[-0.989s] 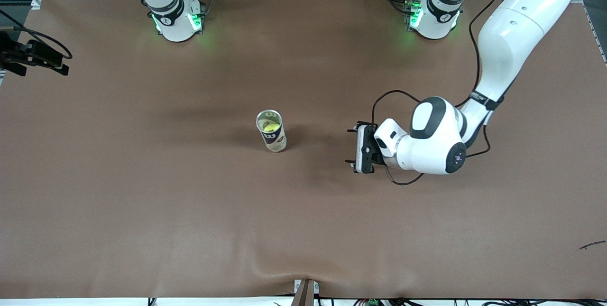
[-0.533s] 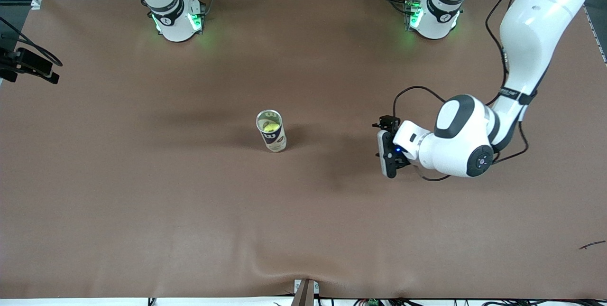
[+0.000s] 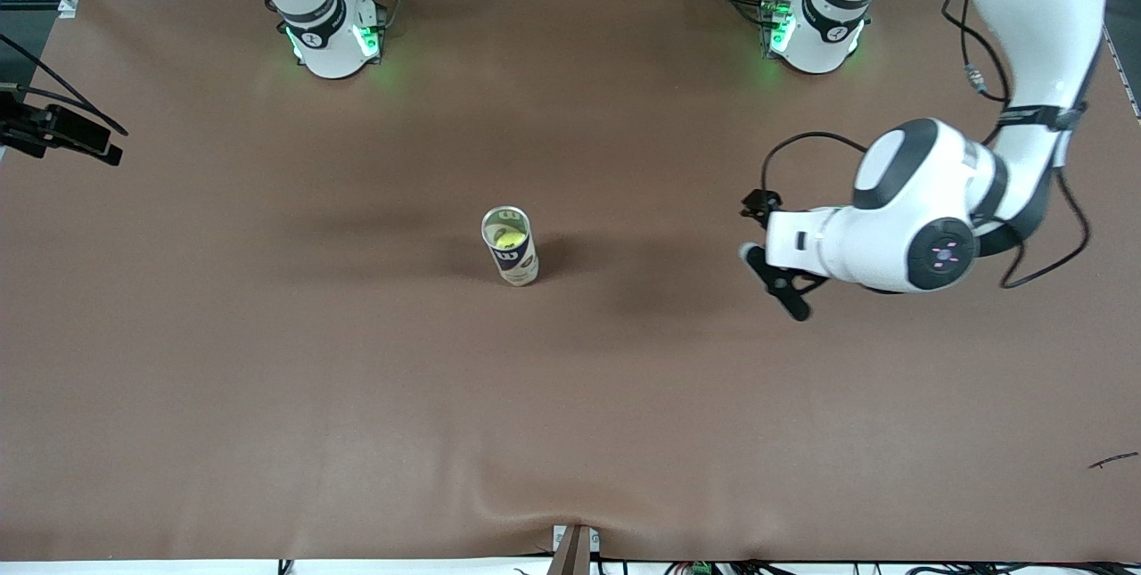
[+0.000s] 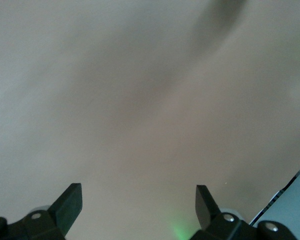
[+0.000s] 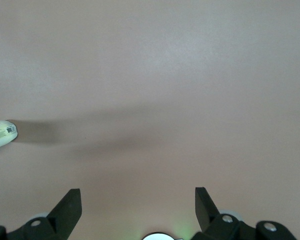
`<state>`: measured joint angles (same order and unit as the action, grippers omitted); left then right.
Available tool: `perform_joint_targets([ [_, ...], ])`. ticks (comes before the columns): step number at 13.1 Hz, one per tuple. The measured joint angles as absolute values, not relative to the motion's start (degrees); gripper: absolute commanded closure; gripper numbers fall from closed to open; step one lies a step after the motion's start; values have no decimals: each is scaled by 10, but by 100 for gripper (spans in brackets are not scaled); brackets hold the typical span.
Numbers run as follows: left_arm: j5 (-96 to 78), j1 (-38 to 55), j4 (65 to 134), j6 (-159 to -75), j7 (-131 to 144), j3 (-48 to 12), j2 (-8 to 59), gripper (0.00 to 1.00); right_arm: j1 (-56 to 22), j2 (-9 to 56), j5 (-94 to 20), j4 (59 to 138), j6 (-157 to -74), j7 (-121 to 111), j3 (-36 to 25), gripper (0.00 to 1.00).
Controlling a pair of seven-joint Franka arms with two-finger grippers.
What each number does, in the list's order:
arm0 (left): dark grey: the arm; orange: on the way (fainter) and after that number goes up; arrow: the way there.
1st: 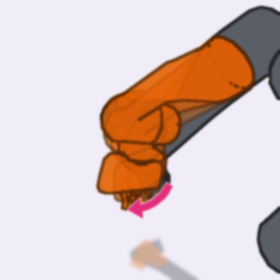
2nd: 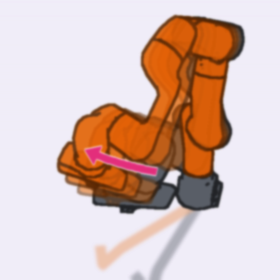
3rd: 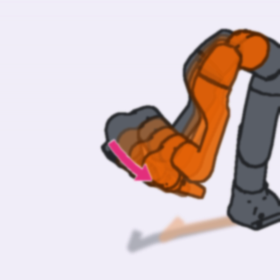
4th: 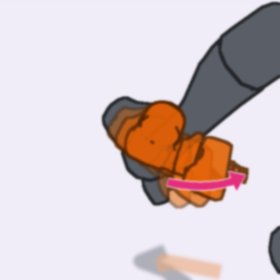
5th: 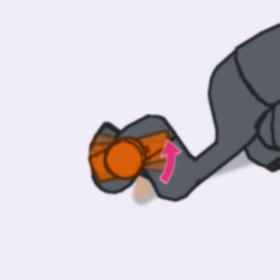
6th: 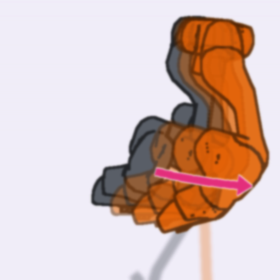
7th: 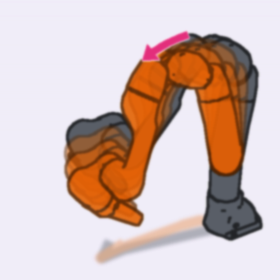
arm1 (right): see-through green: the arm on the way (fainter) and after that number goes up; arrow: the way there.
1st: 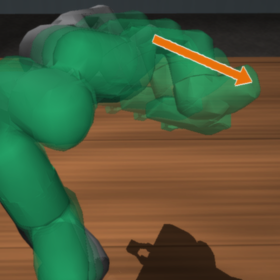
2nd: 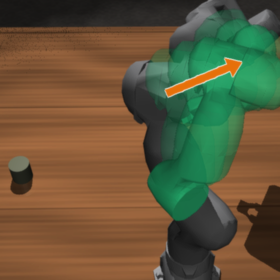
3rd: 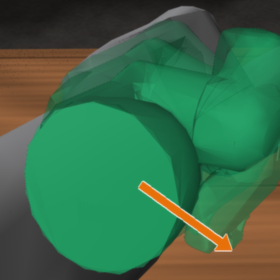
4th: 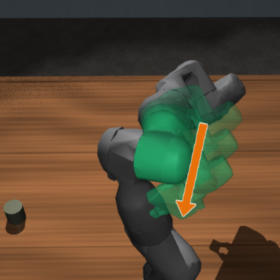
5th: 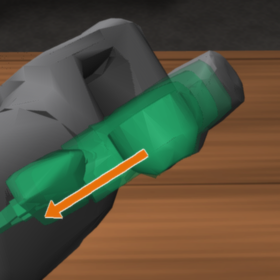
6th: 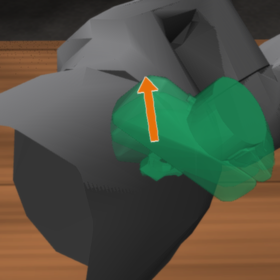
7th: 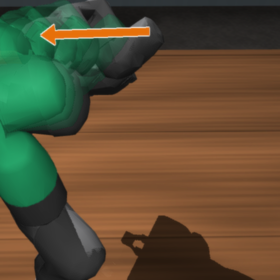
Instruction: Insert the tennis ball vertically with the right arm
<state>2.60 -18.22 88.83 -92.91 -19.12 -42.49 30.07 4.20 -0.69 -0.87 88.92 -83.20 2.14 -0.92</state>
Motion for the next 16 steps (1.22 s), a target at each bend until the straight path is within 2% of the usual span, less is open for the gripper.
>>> perform_joint_targets([
  [9, 52, -246, 885, -876, -41, -422, 225, 0, 24, -3, -9, 893, -833, 24, 2, 0],
  [11, 52, -240, 884, -868, 15, -404, 195, 0, 24, -2, -9, 893, -833, 24, 1, 0],
  [12, 52, -221, 884, -856, 32, -380, 173, 0, 24, -2, -9, 894, -833, 24, 1, 0],
  [16, 26, -90, 877, -844, 42, -183, 98, 0, 24, -2, -9, 894, -833, 24, 0, 0],
])
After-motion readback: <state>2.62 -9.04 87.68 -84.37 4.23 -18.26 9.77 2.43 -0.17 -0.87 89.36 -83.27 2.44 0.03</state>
